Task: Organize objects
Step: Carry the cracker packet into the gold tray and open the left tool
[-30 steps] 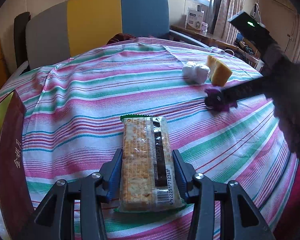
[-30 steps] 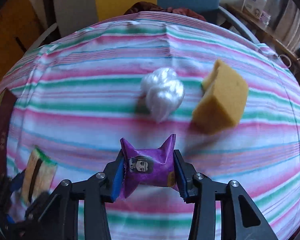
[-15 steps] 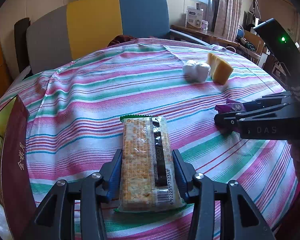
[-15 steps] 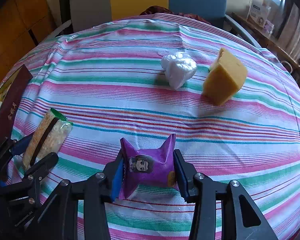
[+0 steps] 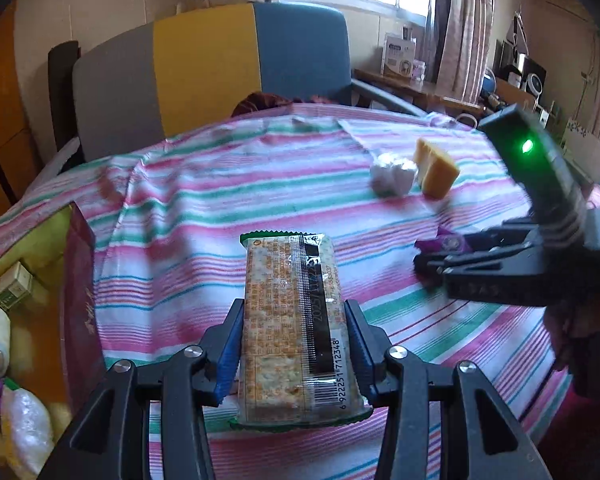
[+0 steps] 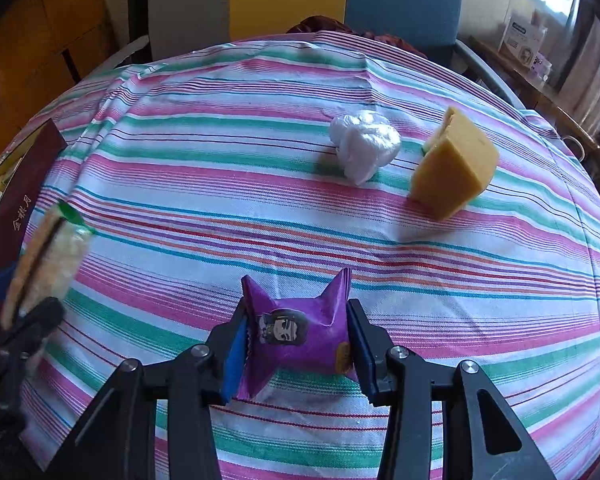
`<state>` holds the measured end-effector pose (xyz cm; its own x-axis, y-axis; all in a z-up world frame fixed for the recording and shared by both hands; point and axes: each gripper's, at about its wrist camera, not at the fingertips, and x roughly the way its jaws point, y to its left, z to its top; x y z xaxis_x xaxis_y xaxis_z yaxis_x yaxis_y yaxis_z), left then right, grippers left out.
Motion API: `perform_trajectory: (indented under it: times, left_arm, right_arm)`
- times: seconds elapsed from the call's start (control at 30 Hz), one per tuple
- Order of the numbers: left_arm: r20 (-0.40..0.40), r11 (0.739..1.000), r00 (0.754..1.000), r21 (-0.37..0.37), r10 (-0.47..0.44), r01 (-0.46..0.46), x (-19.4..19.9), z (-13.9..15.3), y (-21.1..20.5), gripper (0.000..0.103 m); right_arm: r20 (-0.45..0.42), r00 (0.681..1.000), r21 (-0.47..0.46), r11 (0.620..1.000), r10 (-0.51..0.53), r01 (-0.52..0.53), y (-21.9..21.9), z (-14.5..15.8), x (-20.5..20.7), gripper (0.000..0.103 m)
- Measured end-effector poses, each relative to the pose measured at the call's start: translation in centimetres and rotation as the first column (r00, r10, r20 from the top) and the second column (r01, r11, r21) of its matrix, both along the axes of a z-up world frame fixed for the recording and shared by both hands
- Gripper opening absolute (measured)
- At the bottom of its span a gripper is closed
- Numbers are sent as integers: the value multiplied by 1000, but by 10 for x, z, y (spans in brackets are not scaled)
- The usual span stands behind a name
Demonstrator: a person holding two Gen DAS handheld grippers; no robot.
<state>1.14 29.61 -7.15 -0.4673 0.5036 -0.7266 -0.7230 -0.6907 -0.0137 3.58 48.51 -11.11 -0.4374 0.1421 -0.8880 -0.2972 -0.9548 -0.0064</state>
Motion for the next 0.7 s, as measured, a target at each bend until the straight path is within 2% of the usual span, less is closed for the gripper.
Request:
perform_trajectory:
  times: [0.37, 0.7]
  left_arm:
    - [-48, 995, 996, 69, 72, -69, 3, 52, -36, 48]
    - [-50, 984, 987, 97, 152, -147, -6, 70, -72, 48]
  right_arm:
    - [-4, 1000, 10, 1000, 3, -3, -1, -1, 1, 46]
    - [-10, 1000, 22, 1000, 8, -8, -2, -1, 2, 46]
